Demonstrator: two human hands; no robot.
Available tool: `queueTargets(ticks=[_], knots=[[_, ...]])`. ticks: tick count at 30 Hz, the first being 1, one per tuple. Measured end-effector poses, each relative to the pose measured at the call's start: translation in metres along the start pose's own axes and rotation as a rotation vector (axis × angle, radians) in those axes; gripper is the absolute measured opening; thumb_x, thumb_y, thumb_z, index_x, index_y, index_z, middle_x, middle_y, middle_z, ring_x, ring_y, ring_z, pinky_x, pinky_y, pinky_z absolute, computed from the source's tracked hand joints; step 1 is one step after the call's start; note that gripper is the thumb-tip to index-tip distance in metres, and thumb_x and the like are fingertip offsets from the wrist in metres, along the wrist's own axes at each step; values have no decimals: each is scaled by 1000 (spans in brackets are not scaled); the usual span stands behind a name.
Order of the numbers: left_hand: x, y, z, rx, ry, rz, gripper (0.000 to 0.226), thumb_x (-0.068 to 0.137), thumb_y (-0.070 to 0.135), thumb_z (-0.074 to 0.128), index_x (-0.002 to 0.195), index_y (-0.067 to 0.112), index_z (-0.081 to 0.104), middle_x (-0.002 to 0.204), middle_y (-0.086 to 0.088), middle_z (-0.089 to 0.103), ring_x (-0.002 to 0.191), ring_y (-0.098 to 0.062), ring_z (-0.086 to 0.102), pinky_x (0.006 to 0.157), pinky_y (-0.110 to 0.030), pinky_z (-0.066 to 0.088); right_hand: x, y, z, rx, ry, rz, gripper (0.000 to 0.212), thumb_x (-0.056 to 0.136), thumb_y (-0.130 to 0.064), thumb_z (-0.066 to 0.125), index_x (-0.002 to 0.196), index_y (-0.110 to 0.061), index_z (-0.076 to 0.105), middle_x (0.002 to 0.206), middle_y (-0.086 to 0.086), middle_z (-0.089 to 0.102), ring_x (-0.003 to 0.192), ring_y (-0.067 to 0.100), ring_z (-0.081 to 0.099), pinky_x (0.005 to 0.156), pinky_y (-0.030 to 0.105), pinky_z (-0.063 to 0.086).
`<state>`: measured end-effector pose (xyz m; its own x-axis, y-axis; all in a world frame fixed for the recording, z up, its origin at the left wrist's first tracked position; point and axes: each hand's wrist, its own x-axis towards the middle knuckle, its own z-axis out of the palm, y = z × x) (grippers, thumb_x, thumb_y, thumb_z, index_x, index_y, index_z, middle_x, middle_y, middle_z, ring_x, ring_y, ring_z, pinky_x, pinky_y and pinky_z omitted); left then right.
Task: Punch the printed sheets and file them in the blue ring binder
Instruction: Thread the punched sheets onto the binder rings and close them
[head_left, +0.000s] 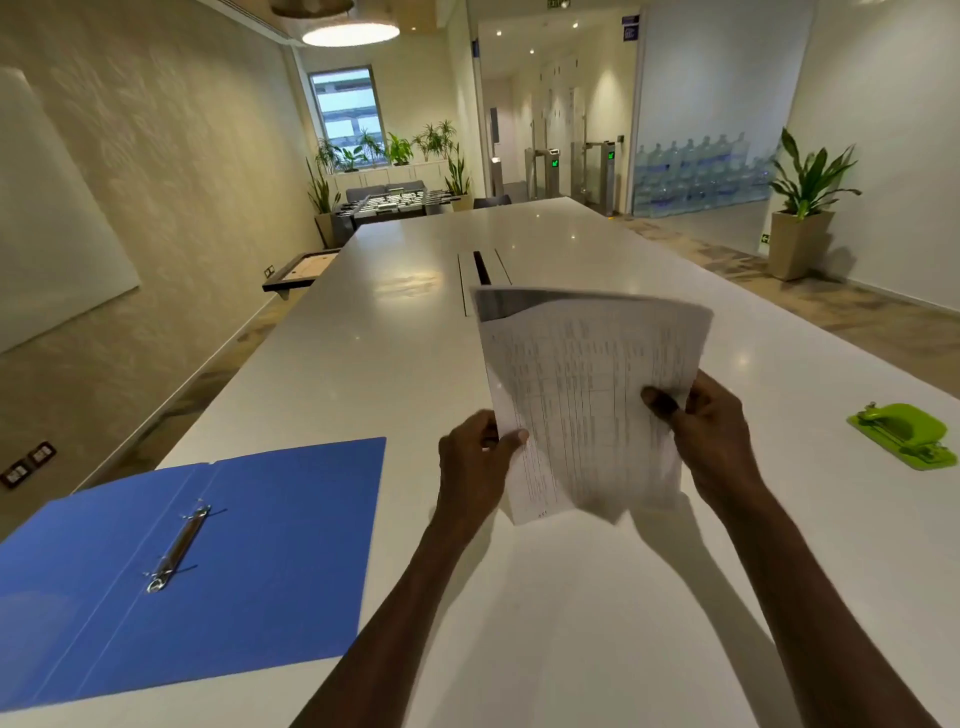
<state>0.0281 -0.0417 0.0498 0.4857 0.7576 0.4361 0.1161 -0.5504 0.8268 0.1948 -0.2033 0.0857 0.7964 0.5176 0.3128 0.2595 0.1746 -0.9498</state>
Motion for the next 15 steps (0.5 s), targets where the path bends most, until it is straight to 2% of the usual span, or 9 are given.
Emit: queueTargets(ticks=[3,5,8,10,12,15], knots=[[-13,-24,-2,27,-16,12,11,82,7,75,92,5,75,81,13,69,76,4,68,67,-8,51,-10,23,4,-25,-3,54,30,87,-14,67,115,-24,64,107,-8,69,100,11,65,82,27,51],[-14,-29,-5,46,1,81,11,82,11,76,91,4,75,82,14,70,75,11,66,67,-8,51,-11,23,5,-36,1,54,33,88,-14,66,120,-19,62,111,-5,69,102,12,64,83,27,51],[-8,-25,-11,24,1,123,17,83,21,76,92,6,75,83,11,72,76,8,68,67,-19,57,-6,9,6,-66,8,23,28,89,-16,65,117,-17,62,106,-9,68,98,4,64,73,18,51],[-3,-18,-17,1,15,123,17,82,21,78,93,8,75,84,9,74,76,2,70,68,-18,57,-5,-2,8,-86,20,-3,24,89,-17,65,113,-18,62,103,-12,68,92,-2,64,66,13,49],[1,-10,-23,-29,39,78,18,79,21,80,93,10,76,85,5,76,73,-1,71,69,-17,57,-6,-9,11,-142,49,-37,21,89,-19,65,110,-16,61,101,-8,68,88,1,64,65,18,49],[2,1,-34,-74,83,-50,15,74,22,83,87,14,78,76,9,75,66,-4,70,65,-25,59,-15,-16,22,-264,86,-100,24,90,-27,63,106,-10,58,98,0,67,84,11,65,64,28,52]])
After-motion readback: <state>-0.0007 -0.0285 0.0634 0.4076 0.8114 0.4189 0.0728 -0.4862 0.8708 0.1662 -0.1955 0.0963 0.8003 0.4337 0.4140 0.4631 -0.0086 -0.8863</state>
